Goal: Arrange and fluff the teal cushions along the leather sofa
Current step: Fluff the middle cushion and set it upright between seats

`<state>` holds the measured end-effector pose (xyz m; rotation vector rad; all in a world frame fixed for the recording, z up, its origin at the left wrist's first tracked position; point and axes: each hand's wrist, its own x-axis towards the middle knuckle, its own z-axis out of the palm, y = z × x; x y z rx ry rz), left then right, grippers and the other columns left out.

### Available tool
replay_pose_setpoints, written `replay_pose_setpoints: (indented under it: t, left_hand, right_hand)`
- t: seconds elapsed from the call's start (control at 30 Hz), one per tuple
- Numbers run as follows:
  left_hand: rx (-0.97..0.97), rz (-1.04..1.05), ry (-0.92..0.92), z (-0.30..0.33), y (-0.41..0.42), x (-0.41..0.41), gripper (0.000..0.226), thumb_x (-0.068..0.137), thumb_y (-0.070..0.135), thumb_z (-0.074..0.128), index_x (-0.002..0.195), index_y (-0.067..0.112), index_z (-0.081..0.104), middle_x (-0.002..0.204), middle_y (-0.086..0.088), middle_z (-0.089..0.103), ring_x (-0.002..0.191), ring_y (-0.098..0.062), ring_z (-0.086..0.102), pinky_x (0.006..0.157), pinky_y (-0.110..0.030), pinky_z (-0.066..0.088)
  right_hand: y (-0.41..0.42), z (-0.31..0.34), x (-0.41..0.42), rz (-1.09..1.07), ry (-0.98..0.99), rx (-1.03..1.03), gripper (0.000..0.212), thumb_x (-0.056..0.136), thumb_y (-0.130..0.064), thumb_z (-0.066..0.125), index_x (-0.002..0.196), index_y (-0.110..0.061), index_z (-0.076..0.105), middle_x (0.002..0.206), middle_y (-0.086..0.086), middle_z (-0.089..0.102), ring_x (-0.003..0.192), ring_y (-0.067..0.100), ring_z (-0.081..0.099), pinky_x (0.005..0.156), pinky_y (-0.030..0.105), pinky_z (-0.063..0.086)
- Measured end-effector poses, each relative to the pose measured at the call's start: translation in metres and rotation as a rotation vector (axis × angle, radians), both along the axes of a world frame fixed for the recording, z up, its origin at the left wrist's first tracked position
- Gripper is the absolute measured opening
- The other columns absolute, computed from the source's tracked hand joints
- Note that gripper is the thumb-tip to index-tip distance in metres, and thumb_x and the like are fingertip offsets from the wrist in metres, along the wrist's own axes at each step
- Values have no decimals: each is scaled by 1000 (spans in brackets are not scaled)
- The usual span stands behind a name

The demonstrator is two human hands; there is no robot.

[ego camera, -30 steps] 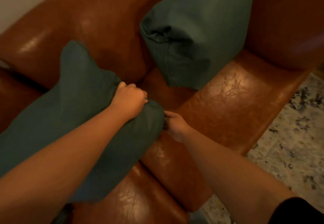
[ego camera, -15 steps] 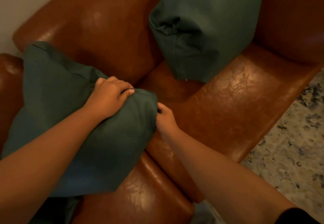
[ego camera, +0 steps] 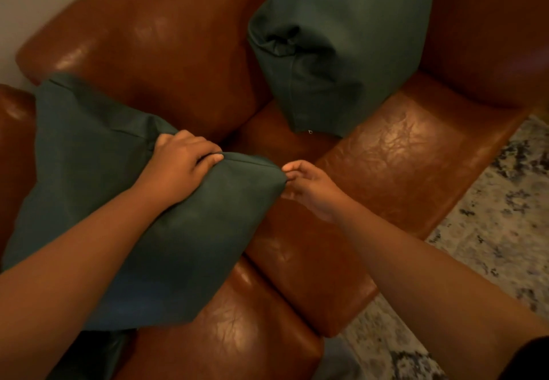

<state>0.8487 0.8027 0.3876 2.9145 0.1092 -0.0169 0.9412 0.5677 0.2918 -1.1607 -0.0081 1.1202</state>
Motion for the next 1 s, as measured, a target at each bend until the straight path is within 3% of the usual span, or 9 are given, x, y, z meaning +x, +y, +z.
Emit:
replay_pose_setpoints:
  t: [0.17,0.27,0.43,0.57,0.67,0.77,0.83,0.93,1.0]
  left_hand:
    - [-2,10,-9,-1,1,0,43,88,47,35,97,21,68,91,4,68,92,-25,56,81,-40,30]
    - [6,16,-20,-3,1,1,43,88,47,35,97,21,69,92,4,69,92,-26,57,80,-40,30]
    - [10,19,-31,-4,1,2,44,88,47,35,96,21,69,91,4,69,91,-26,57,78,-38,28]
    - [0,16,-24,-2,1,-2,42,88,47,36,96,22,69,89,5,69,90,-25,56,77,-37,27]
    - [31,-11,-22,-3,-7,-2,38,88,45,37,95,24,68,88,6,68,89,-24,56,77,-38,30]
    - [47,4,-13,-2,-10,1,39,87,46,37,94,24,68,88,7,67,88,-24,56,77,-39,31]
    - [61,3,-16,-1,-10,3,39,86,47,37,93,24,69,87,7,67,88,-25,56,76,-39,30]
    - [62,-4,-5,0,-11,6,40,86,46,37,93,24,69,89,6,67,89,-26,55,75,-37,26]
    - [65,-1,-4,-1,-13,7,40,87,46,36,94,24,69,89,6,67,89,-25,55,76,-38,27]
  right_hand:
    - [13,6,-5,170,-177,-36,21,93,3,52,111,-5,59,96,3,65,83,9,63,71,20,52]
    - [18,8,-12,178,-251,-49,23,88,6,58,105,-10,62,96,1,65,85,8,62,76,19,51]
    - [31,6,-39,26,-400,-73,25,89,2,58,93,-22,61,95,-2,63,91,8,60,87,24,48]
    - [8,-4,-15,-218,-621,-259,29,91,5,52,110,-17,52,83,-7,55,68,-2,52,66,18,44]
    - [0,-7,-24,-381,-659,-352,32,91,4,49,112,-20,45,86,-7,50,75,1,50,71,18,43]
    - [9,-7,-51,-571,-564,-383,28,92,2,51,111,-19,47,89,-6,52,80,-4,51,76,12,41]
    - [14,-4,-52,-637,-405,-343,33,91,1,54,115,-21,48,96,-4,53,88,-3,52,82,16,44]
    - [11,0,-34,-507,26,-114,39,93,2,49,123,-22,49,114,-2,55,104,13,55,84,27,47]
    - [4,1,-22,-321,91,-8,33,93,3,45,117,-18,54,111,0,59,104,18,56,83,30,46]
